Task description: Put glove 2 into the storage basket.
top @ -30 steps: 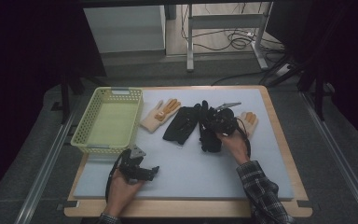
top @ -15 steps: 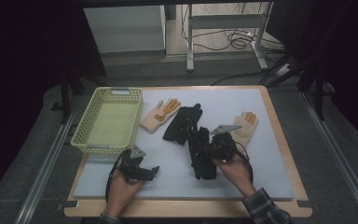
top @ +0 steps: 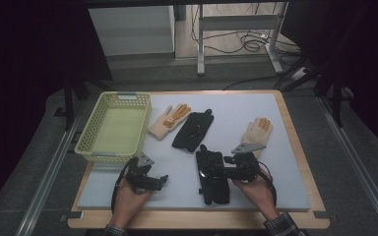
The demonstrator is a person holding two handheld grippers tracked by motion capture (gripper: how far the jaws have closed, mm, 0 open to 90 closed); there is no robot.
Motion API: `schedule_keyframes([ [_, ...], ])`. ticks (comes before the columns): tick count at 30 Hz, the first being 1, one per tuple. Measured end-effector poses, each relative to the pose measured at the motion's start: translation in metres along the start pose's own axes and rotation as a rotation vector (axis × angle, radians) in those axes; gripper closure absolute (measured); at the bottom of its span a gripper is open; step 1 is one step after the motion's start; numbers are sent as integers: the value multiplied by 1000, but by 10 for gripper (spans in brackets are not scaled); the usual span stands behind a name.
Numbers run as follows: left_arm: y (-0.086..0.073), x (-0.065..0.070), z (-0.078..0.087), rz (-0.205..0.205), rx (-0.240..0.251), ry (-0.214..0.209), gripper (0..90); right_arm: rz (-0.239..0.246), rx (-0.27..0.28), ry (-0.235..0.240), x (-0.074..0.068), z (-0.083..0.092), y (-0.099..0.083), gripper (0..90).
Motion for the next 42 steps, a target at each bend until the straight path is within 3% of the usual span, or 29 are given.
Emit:
schedule_keyframes([
  [5, 0, 0, 0, 0, 0, 0, 50, 22, -39, -13, 10, 12, -18, 703],
  [9, 0, 0, 0, 0, 0, 0, 50, 30, -7, -14, 9, 18, -26, 704],
  [12, 0, 0, 0, 0, 0, 0, 50, 15, 38, -10, 8, 24, -22, 637],
  [15, 0, 0, 0, -4, -4, -1, 50, 18, 46, -8, 8, 29, -13, 576],
  [19, 0, 0, 0, -5, -4, -1, 51, 38, 32, -27, 10, 31, -12, 577],
  [23, 0, 0, 0, 0, 0, 0, 50, 30, -26, -30, 14, 26, -30, 682],
  [29, 0, 0, 0, 0, 1, 0, 51, 36, -64, 17, 0, 20, -52, 694],
  [36, 0, 0, 0, 0, 2, 0, 51, 45, -65, 64, -21, 13, -54, 695],
  [42, 0, 0, 0, -1, 0, 0, 50, 34, -33, 45, -10, 18, -39, 653],
])
Point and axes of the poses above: each handheld gripper's, and its own axes: z roughly backward along the jaws, y roughly out of its top, x roughly to its right, the point moved 9 cm from there along -z, roughly forward along the jaws, and after that the axes turned 11 degrees about x, right-handed, at the moved point
